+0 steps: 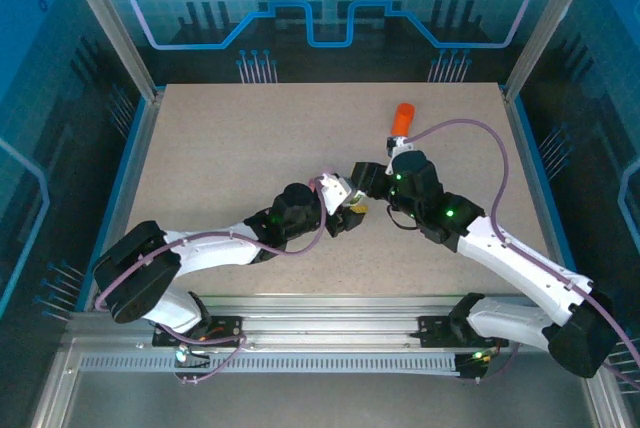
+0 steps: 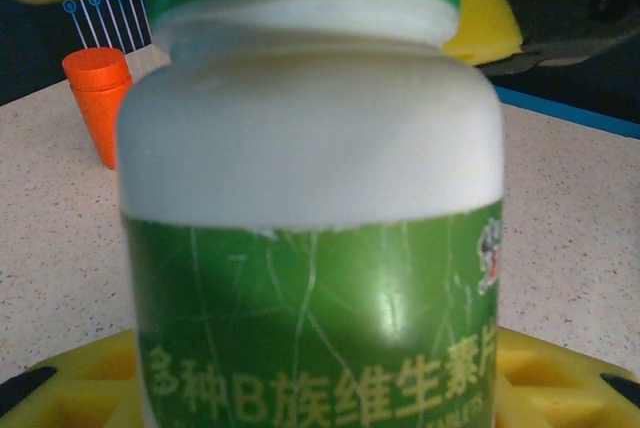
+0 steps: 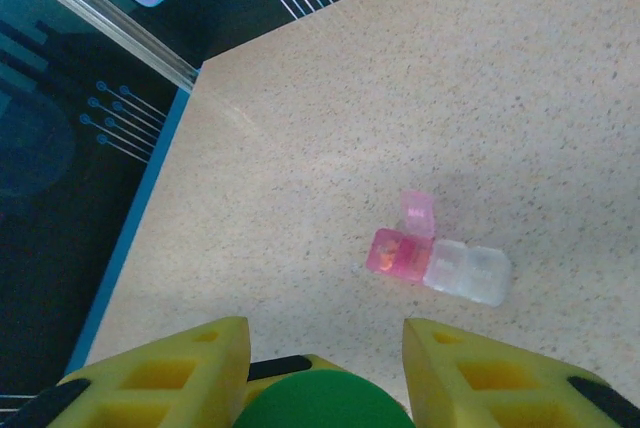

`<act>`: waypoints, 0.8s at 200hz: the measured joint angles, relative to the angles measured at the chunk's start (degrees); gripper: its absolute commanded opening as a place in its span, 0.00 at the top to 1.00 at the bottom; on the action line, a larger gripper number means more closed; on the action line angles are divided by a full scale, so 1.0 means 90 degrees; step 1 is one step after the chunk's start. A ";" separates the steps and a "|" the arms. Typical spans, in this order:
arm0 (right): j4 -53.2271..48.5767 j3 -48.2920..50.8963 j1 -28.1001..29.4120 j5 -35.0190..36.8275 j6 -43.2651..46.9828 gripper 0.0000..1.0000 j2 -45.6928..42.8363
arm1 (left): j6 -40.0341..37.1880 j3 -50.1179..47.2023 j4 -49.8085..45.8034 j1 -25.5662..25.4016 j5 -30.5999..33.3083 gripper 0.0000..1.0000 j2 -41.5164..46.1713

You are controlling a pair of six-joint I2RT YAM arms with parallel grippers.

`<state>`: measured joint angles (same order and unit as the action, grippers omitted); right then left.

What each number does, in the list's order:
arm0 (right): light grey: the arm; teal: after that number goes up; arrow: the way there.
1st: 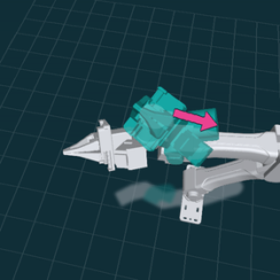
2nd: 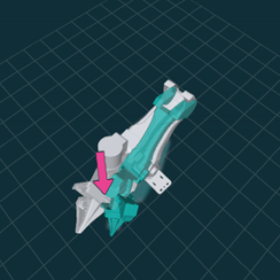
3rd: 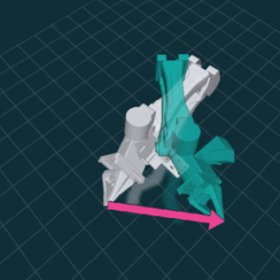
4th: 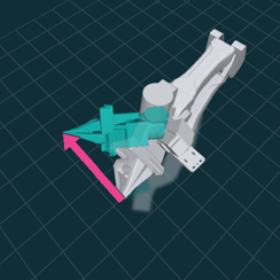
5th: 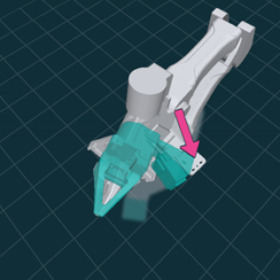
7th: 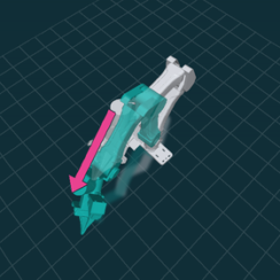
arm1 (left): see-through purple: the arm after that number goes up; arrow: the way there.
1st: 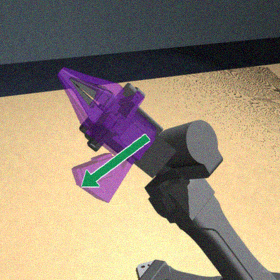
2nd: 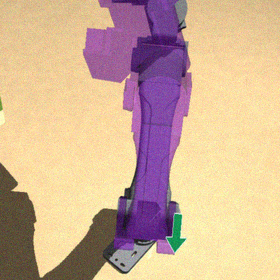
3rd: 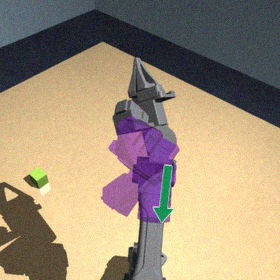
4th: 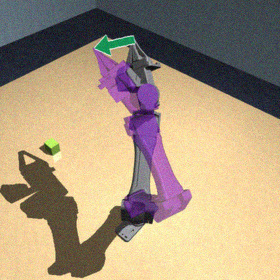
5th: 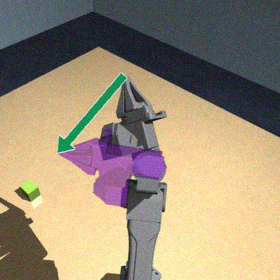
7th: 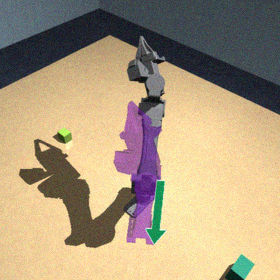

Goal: Sort the pills into containers

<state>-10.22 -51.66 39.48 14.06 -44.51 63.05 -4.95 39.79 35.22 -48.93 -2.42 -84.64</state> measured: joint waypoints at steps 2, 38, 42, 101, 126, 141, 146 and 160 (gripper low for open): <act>-0.0029 -0.0012 0.0005 0.0066 0.0102 1.00 0.0010 | -0.0005 0.0002 -0.0039 0.0000 -0.0010 1.00 0.0007; -0.0423 -0.0083 -0.0010 0.0631 0.1268 1.00 0.0155 | -0.0136 0.0066 -0.0554 -0.0012 -0.0068 1.00 0.0083; -0.0466 -0.0107 -0.0019 0.0670 0.1358 1.00 0.0177 | -0.0146 0.0075 -0.0571 -0.0012 -0.0070 1.00 0.0085; -0.0860 -0.0478 -0.0199 0.0415 0.2212 1.00 0.0233 | -0.0177 0.0141 -0.0471 -0.0039 -0.0015 1.00 0.0121; -0.0884 -0.0525 -0.0301 0.0019 0.2242 1.00 0.0005 | -0.0182 0.0141 -0.0170 -0.0097 -0.0015 1.00 0.0121; -0.0967 -0.0682 -0.0308 -0.0102 0.2268 1.00 -0.0049 | -0.0177 0.0141 0.0075 -0.0114 -0.0017 1.00 0.0114; -0.0991 -0.0738 -0.0306 -0.0119 0.2290 1.00 -0.0053 | -0.0172 0.0141 0.0163 -0.0117 -0.0017 1.00 0.0104; -0.1039 -0.0872 -0.0253 -0.0112 0.2339 1.00 -0.0066 | -0.0160 0.0153 0.0396 -0.0119 -0.0017 1.00 0.0058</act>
<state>-19.57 -59.51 37.21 13.06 -23.46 62.46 -6.39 41.17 38.79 -50.00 -2.57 -84.12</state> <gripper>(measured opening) 0.361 0.511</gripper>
